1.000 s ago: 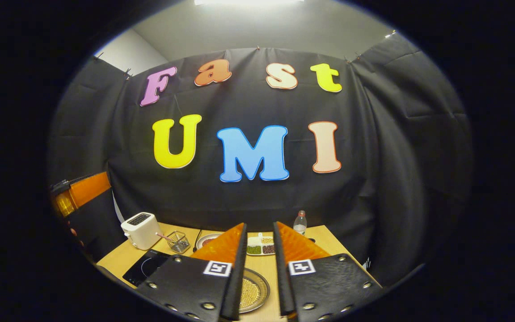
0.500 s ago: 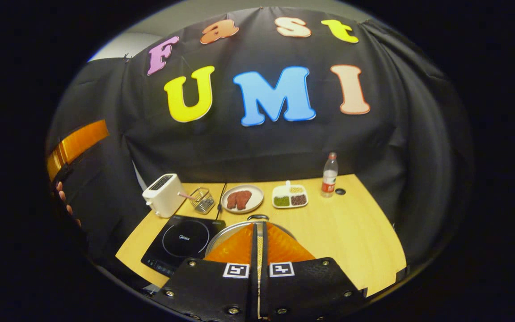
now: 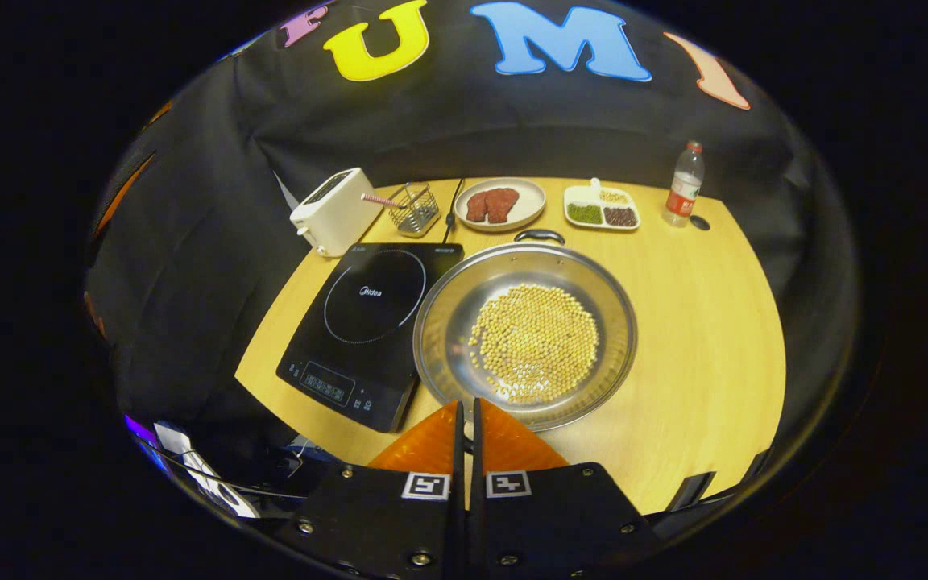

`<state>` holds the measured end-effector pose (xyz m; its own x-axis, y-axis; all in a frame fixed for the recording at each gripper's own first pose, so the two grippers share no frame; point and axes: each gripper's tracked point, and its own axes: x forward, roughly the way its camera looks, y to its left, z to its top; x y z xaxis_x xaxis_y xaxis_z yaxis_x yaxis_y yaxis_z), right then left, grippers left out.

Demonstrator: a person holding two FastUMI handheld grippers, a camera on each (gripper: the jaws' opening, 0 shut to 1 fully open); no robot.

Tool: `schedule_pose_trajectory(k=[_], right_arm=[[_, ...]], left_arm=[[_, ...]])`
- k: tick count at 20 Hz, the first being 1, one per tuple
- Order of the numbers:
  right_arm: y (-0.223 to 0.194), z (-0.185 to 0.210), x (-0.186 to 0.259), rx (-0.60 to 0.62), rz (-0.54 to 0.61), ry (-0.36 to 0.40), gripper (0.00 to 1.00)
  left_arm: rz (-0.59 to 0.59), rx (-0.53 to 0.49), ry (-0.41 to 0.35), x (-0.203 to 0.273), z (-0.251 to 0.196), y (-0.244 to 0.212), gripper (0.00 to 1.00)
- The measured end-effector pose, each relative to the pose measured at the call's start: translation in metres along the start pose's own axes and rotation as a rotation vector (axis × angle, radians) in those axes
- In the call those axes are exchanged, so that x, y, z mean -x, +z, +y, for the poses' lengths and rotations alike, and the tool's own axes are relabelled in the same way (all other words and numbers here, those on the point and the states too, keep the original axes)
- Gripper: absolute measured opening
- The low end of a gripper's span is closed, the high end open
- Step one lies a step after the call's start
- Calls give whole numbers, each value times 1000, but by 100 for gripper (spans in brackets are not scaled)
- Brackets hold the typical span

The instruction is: First push the handle of the pot to place it horizontally, then grasp the pot with both hands and set it on the induction cooktop.

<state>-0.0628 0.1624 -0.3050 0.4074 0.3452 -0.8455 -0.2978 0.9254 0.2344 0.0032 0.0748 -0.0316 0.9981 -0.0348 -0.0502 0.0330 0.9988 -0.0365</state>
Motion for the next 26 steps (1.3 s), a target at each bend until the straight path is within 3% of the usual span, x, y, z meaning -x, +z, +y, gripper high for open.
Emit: schedule_pose_trajectory(k=[4, 14, 22, 26], right_arm=[[-17, 17, -17, -69, 81, 64, 3], [-42, 19, -68, -101, 204, 79, 1], [-55, 23, -102, -124, 234, 67, 2], [-56, 26, -115, -218, 216, 97, 1]], left_arm=[[12, -6, 37, 8, 16, -3, 96], [30, -2, 99, 15, 40, -6, 96], [61, -8, 131, 20, 52, -17, 96], [76, -3, 137, 23, 54, -22, 96]])
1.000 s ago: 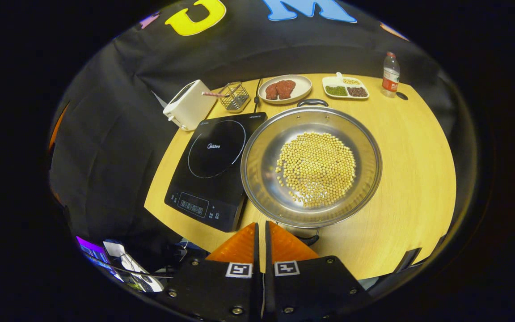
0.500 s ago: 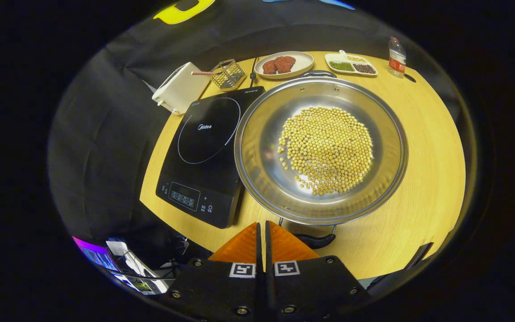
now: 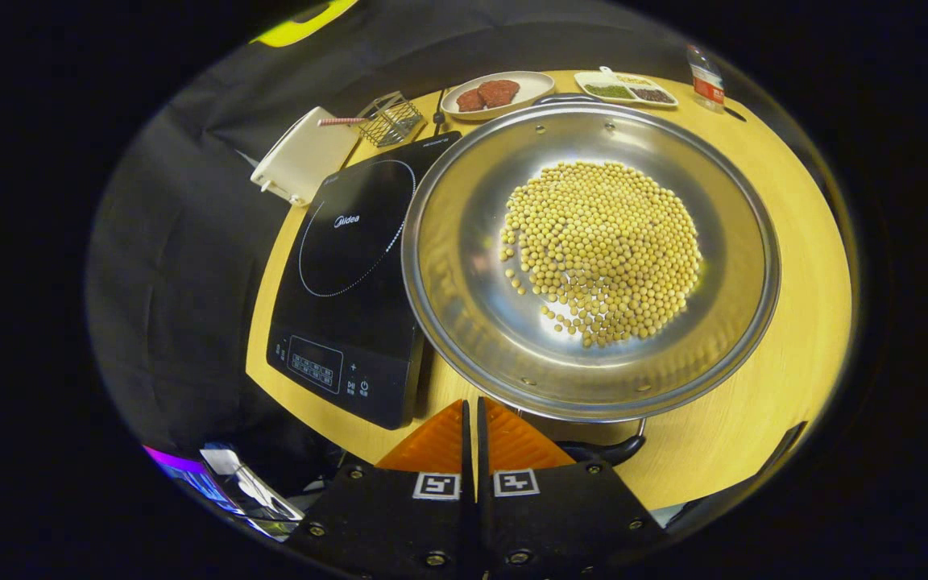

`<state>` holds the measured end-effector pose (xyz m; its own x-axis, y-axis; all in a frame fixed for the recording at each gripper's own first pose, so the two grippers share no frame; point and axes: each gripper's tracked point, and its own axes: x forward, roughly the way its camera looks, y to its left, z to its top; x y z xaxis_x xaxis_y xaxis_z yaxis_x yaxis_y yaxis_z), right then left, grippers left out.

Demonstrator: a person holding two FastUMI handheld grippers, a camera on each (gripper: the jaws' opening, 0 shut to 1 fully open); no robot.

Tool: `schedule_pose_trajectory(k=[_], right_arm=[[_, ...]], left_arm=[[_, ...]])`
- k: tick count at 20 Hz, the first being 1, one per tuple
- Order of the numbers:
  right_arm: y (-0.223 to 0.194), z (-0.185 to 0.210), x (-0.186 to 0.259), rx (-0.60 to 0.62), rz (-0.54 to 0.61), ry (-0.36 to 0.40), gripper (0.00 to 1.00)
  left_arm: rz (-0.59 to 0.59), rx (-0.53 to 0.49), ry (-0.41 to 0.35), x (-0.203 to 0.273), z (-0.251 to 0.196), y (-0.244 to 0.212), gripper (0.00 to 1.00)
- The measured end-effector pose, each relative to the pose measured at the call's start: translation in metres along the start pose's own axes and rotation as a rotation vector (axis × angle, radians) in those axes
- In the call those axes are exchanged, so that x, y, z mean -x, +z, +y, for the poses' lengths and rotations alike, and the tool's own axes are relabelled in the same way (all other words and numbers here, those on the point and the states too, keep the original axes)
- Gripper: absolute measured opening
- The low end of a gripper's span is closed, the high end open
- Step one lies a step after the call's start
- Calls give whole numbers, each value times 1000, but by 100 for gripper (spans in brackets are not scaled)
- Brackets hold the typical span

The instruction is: First push the handle of the pot to place it horizontally, then grasp the pot with both hands and set it on the induction cooktop.

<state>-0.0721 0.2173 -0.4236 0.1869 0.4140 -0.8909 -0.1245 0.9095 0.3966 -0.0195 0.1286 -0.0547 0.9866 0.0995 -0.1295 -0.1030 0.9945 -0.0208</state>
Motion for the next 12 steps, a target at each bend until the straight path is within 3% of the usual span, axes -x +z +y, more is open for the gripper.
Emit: schedule_pose_trajectory(k=[4, 12], right_arm=[[-1, -10, 0, -82, -26, 3, 1], [1, -56, 14, -231, -101, -100, 1]], left_arm=[[5, 18, -23, -2, -4, -3, 96], [14, 44, -105, -23, -9, -19, 96]])
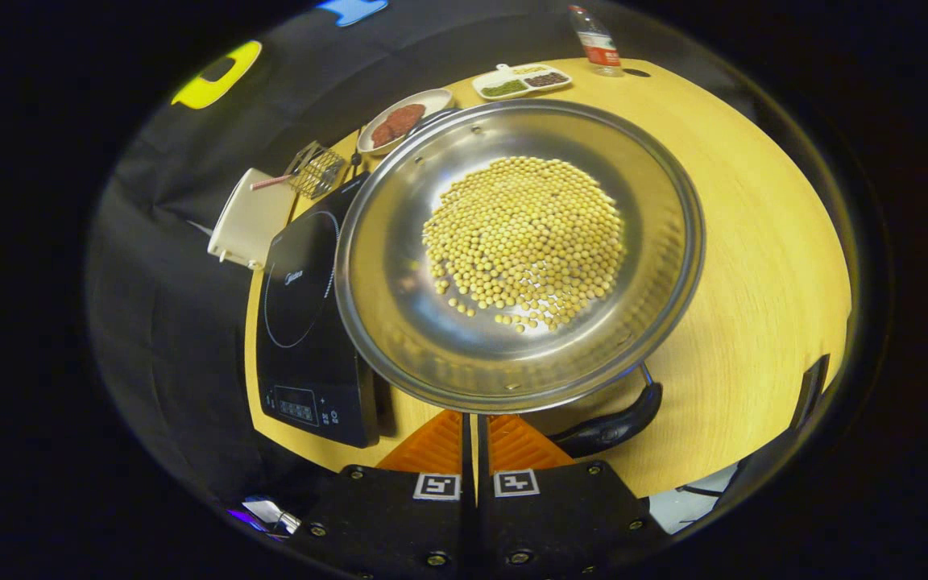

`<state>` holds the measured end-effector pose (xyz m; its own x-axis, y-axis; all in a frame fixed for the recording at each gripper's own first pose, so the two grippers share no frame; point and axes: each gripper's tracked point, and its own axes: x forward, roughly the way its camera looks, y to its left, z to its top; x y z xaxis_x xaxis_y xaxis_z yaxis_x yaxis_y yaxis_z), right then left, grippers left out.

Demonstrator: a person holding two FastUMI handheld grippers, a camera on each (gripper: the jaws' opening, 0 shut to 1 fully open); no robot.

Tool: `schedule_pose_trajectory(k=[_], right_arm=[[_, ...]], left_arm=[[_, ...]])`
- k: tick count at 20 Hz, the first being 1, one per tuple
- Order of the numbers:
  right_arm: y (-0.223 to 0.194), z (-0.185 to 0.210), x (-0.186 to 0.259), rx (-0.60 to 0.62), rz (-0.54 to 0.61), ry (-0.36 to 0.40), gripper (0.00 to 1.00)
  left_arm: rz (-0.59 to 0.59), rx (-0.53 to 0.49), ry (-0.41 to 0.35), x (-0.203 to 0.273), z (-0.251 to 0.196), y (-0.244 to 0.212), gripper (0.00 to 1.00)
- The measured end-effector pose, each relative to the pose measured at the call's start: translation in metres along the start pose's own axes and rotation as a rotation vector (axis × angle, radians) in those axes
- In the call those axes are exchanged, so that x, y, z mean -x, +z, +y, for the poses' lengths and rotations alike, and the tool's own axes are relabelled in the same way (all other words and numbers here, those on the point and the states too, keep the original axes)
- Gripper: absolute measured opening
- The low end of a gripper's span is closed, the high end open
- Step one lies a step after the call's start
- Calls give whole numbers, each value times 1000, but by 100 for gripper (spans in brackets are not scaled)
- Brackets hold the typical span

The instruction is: First push the handle of the pot to place it horizontally, then grasp the pot with both hands and set it on the induction cooktop.

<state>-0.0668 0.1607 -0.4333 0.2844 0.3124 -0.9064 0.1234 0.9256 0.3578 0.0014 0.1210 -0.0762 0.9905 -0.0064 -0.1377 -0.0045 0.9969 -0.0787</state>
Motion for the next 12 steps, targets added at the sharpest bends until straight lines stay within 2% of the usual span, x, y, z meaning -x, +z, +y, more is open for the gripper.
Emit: schedule_pose_trajectory(k=[3, 7, 12], right_arm=[[4, -19, 1, -52, -34, -55, 1], [11, -45, 7, -89, -68, -126, 1], [22, -79, 14, -92, -93, -197, 1]], left_arm=[[13, 6, -59, -10, -4, -2, 99], [9, -23, -132, -17, -11, 2, 96], [27, -45, -181, -28, -36, -7, 98]])
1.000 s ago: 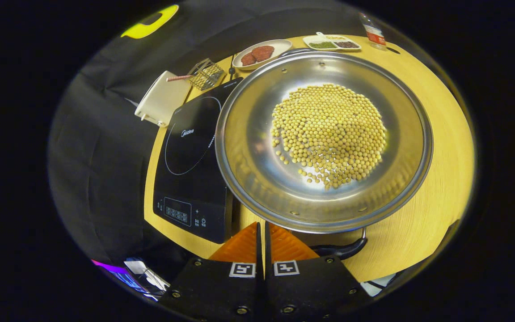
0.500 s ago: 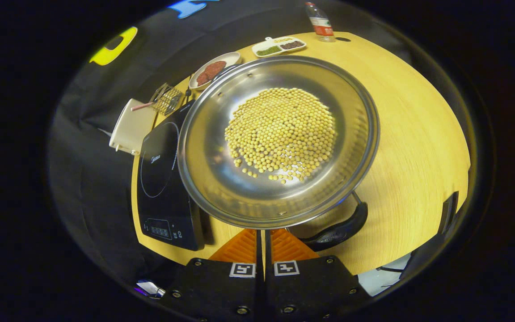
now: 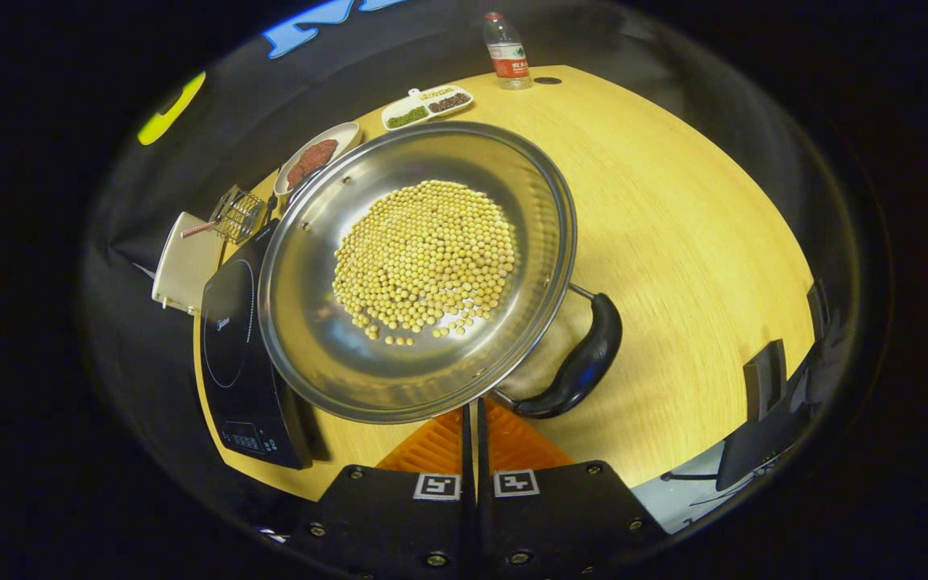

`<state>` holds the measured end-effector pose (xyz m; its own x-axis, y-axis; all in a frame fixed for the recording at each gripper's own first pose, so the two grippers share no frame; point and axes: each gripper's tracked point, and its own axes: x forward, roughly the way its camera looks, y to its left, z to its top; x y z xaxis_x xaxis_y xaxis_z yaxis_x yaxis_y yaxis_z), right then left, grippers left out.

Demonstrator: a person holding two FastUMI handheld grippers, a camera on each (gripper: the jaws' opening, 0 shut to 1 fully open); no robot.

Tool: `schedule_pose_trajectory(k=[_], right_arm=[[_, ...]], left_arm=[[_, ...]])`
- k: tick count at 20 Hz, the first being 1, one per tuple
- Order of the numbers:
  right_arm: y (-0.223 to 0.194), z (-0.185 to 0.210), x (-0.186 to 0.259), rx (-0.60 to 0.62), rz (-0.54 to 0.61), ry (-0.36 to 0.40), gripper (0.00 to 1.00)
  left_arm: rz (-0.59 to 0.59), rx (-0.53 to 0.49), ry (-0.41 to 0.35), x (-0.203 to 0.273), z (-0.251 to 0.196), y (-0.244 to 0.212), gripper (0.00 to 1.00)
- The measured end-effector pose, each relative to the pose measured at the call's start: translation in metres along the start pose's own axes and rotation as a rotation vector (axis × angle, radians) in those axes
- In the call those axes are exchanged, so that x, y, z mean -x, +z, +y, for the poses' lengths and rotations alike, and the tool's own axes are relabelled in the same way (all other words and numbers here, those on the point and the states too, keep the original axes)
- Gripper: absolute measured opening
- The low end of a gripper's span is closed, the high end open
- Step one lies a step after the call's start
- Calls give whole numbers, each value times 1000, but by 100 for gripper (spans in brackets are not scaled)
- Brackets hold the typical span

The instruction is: First push the handle of the pot to place it horizontally, then grasp the pot with both hands and set it on the induction cooktop.

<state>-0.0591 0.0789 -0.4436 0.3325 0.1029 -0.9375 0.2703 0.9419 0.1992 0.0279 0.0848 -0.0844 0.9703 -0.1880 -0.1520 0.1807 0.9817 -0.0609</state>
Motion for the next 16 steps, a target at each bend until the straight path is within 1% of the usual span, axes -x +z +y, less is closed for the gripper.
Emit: schedule_pose_trajectory(k=[2, 5, 8, 10, 12, 13, 16], right_arm=[[8, -16, -4, 8, -8, -23, 1], [20, -36, -5, 30, -13, -34, 1], [32, -53, -7, 56, -7, -33, 1], [42, -62, -9, 65, -5, -32, 1], [55, -71, -9, 82, -11, -36, 1], [62, -75, -10, 91, -15, -40, 1], [79, -86, -12, 116, -24, -40, 1]], left_arm=[[5, -15, -11, -5, -12, -6, 98], [10, -17, 3, -14, -26, -15, 98], [19, -1, 24, -23, -44, -24, 96], [21, -10, 40, -29, -53, -27, 95], [35, -23, 55, -35, -62, -35, 95], [47, -28, 60, -38, -65, -40, 97], [82, -37, 68, -47, -77, -57, 96]])
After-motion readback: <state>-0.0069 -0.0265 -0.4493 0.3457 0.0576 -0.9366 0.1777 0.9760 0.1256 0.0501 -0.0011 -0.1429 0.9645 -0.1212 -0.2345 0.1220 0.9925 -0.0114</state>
